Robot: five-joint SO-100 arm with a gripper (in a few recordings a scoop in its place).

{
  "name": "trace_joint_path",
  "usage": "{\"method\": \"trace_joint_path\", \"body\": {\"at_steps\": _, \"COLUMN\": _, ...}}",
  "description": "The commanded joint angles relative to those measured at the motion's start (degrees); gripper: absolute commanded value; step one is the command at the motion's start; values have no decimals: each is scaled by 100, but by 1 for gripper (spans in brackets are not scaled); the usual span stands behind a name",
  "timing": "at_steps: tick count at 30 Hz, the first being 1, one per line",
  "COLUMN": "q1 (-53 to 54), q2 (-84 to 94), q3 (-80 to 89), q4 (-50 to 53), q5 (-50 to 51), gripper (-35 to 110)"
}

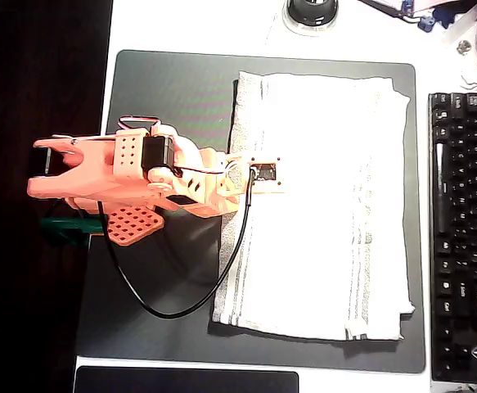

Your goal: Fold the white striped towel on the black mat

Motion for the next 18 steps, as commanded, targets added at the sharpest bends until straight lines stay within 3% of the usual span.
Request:
{"method": "trace_joint_path", "body": {"at_steps": 1, "q1": 88, "q2": 132, "q3": 123, "q4": 141, "q5": -9, "gripper": 0}}
{"method": "trace_joint_path", "body": {"at_steps": 18, "q1": 35, "q2": 132, "q3": 123, "q4": 141, "q5": -9, "gripper": 0}}
